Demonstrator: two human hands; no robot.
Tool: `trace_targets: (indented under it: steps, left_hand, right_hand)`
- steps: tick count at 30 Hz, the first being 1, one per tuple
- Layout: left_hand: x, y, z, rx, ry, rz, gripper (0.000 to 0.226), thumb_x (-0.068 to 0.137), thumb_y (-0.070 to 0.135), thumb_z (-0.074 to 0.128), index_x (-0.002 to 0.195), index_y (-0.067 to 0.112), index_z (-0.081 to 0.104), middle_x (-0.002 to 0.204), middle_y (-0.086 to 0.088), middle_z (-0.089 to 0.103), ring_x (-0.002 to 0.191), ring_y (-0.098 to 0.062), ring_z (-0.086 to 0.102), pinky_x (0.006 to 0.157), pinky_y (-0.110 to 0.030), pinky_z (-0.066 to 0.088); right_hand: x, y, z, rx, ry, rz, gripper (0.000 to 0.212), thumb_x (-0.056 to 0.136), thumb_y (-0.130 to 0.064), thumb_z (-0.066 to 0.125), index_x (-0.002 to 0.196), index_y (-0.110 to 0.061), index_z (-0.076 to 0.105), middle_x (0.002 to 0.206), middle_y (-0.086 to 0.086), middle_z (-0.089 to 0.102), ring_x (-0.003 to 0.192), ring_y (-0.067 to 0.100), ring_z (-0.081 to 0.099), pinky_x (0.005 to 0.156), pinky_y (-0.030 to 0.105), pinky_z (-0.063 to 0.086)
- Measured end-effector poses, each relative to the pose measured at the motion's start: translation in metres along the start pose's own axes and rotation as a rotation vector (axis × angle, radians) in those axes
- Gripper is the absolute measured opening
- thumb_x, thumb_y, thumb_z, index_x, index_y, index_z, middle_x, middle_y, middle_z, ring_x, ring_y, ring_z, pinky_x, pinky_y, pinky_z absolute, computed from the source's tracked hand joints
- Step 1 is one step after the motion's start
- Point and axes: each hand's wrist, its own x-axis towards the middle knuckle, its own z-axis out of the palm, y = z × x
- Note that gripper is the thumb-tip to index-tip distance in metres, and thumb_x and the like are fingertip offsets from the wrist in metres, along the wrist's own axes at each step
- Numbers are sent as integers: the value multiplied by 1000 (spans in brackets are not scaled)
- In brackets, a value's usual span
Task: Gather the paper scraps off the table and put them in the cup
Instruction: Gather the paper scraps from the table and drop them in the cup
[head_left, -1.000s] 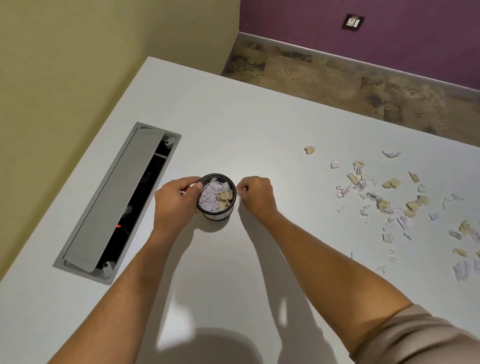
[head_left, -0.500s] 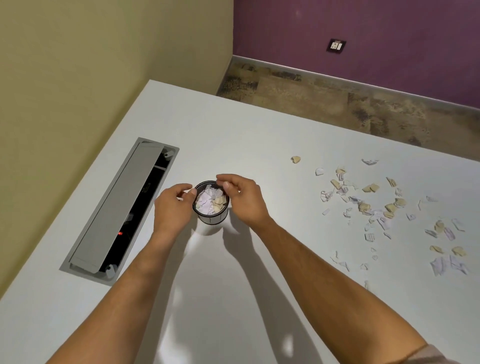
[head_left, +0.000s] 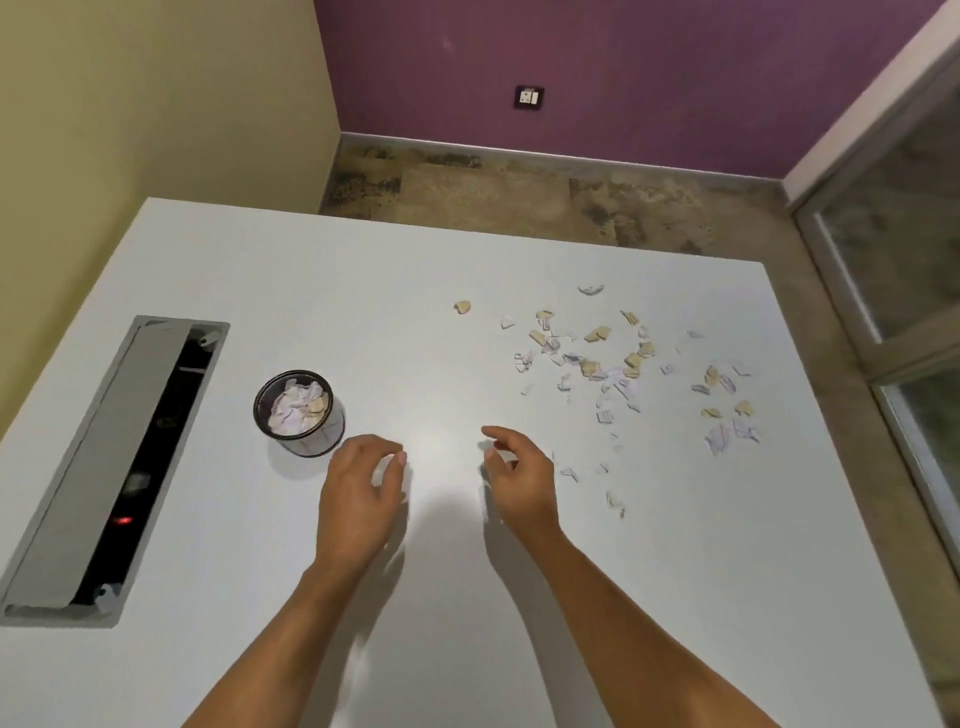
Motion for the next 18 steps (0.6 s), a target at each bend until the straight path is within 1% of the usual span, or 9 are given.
trace_targets:
  steps: [3, 5, 7, 10, 11, 12, 15, 17, 18]
  left_hand:
    - [-16, 9, 32, -7, -128, -37, 17, 94, 22, 62, 109, 17, 69, 119, 5, 60, 117, -16, 54, 96, -22, 39]
    - [-25, 16, 54, -3, -217, -48, 26, 95, 25, 59, 119, 17, 66, 134, 3, 55, 127, -15, 48, 102, -22, 35]
    - [-33, 22, 73, 36, -292, -22, 33, 98, 26, 54, 129, 16, 61, 144, 1, 48, 138, -16, 39, 112, -28, 31]
    - [-41, 28, 103, 99, -378, 30, 42, 100, 29, 48, 140, 16, 51, 155, -3, 36, 148, -20, 22, 119, -35, 19]
    - [-44, 29, 112, 122, -415, 25, 46, 101, 31, 45, 145, 17, 45, 158, -3, 29, 150, -21, 15, 120, -38, 15]
    - [-46, 29, 120, 144, -454, 13, 50, 102, 35, 42, 149, 19, 37, 161, -3, 21, 151, -22, 8, 121, -41, 10]
    - [-55, 31, 146, 254, -506, -2, 63, 101, 47, 32, 155, 16, 19, 163, -9, 7, 151, -28, -2, 121, -48, 5]
    - [-65, 34, 161, 374, -485, 6, 74, 98, 57, 23, 155, 12, 12, 163, -14, 2, 150, -32, -3, 120, -50, 4]
    - [-71, 37, 169, 425, -466, 7, 79, 96, 61, 18, 155, 9, 10, 162, -17, 1, 150, -34, -4, 119, -50, 2]
  right_hand:
    - [-12, 28, -44, -36, 98, 18, 26, 93, -5, 55, 114, -14, 67, 115, -1, 67, 109, 18, 63, 97, 42, 50]
    - [-16, 47, -73, -78, 158, 46, 28, 92, -5, 56, 117, -15, 66, 119, -2, 66, 114, 15, 59, 103, 40, 46]
    - [-18, 63, -97, -124, 198, 66, 30, 92, -8, 56, 119, -15, 65, 123, -4, 64, 119, 15, 56, 107, 38, 43]
    - [-21, 89, -134, -240, 241, 80, 32, 93, -13, 57, 124, -16, 64, 129, -9, 60, 126, 14, 51, 110, 25, 36]
    - [-21, 97, -146, -313, 255, 67, 34, 93, -14, 58, 127, -14, 63, 133, -6, 59, 130, 15, 48, 110, 22, 33]
    - [-21, 105, -156, -391, 258, 44, 37, 94, -16, 59, 130, -11, 61, 138, -1, 57, 133, 17, 46, 111, 24, 31]
    - [-19, 128, -186, -513, 232, 62, 50, 97, -29, 55, 142, -8, 47, 151, 8, 41, 144, 20, 32, 118, 35, 26]
    - [-19, 142, -200, -595, 197, 109, 63, 99, -44, 45, 151, -11, 30, 160, 6, 23, 149, 20, 16, 121, 35, 17]
    - [-20, 150, -206, -659, 160, 129, 70, 98, -52, 36, 154, -12, 20, 163, 5, 14, 150, 19, 8, 122, 35, 11]
